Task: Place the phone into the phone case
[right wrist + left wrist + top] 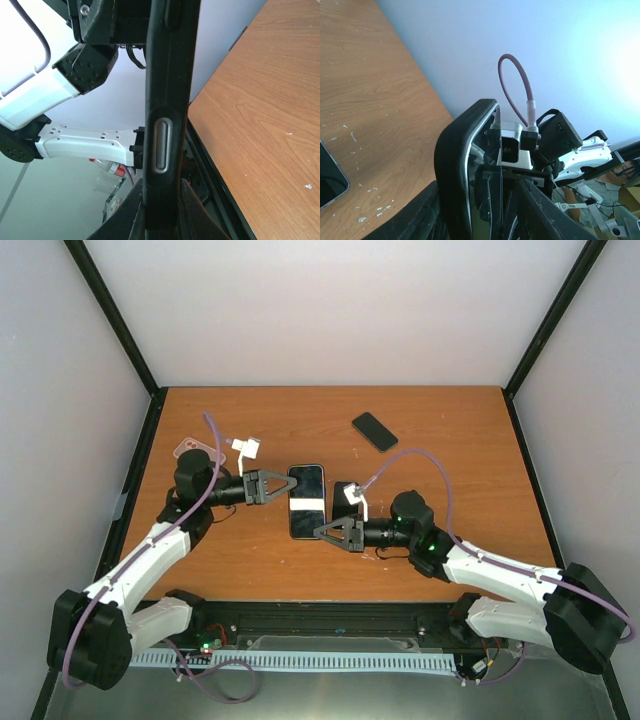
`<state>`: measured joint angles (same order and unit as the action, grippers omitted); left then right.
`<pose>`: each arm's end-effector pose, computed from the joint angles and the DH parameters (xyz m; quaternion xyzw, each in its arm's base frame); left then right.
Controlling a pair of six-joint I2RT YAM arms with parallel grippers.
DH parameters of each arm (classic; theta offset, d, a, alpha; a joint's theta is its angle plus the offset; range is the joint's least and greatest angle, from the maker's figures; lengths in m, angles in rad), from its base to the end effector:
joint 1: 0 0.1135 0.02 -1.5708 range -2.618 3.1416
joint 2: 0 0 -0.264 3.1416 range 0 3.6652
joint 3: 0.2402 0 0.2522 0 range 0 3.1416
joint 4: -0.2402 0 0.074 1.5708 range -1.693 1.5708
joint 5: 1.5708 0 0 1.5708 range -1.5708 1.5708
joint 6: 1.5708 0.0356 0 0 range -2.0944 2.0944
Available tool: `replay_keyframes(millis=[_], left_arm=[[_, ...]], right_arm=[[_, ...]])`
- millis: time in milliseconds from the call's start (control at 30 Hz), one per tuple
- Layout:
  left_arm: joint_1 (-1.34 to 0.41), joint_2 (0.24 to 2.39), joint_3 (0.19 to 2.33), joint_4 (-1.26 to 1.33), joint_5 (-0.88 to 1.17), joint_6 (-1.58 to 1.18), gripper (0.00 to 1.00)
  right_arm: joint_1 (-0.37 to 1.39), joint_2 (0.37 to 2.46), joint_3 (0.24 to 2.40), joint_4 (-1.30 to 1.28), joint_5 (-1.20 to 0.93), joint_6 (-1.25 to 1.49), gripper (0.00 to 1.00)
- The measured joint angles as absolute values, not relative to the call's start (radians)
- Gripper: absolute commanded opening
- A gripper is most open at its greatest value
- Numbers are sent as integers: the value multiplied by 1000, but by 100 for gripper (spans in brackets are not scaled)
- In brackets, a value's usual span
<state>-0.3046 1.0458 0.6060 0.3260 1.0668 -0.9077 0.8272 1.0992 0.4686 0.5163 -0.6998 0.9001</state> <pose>0.2057 -0.0974 0.2816 0.1324 0.7141 -0.6384 0.2550 0.1414 0.1876 0.2412 -0.2024 0.7090 0.6415 0.2117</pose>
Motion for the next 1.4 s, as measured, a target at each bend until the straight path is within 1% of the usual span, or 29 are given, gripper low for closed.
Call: replay_keyframes(millis=[133, 233, 333, 400, 467, 567, 700, 733, 767, 867, 933, 1000, 1033, 1200, 1400], left_arm=[[-303, 1054, 620, 316, 1066, -898, 34], [-303, 1059, 630, 283, 1058, -875, 25], [-303, 1061, 646, 242, 1038, -844, 12], [-303, 1063, 660, 210, 1028, -824, 7], [-304, 1065, 681, 168, 1021, -794, 5], [-304, 1069, 692, 136, 1014, -767, 6], [-304, 1074, 695, 110, 1012, -750, 20], [-304, 1074, 695, 108, 1010, -747, 25], [-304, 1074, 695, 105, 1004, -741, 34], [-303, 1074, 697, 88, 965, -714, 63], [-302, 1074, 704, 62, 932, -698, 78], [-302, 1073, 714, 34, 905, -676, 98], [-302, 1071, 718, 21, 886, -664, 99], [-302, 1056, 732, -64, 801, -619, 99], [-302, 1055, 734, -184, 674, -594, 99]], right_arm=[[827, 1098, 471, 497, -709, 878, 3], [827, 1099, 471, 488, -719, 874, 3], [827, 1099, 471, 488, -724, 868, 3], [827, 1100, 472, 480, -725, 860, 3], [827, 1102, 477, 462, -722, 851, 3], [827, 1103, 484, 448, -718, 848, 3], [827, 1105, 484, 436, -715, 849, 3], [827, 1105, 484, 436, -714, 849, 3], [827, 1105, 484, 436, -711, 849, 3], [829, 1102, 485, 418, -695, 849, 3], [831, 1089, 485, 376, -669, 842, 3], [828, 1069, 487, 324, -640, 831, 3], [823, 1058, 488, 292, -628, 825, 3], [753, 1001, 515, 113, -575, 783, 3], [553, 966, 531, -107, -554, 718, 3]])
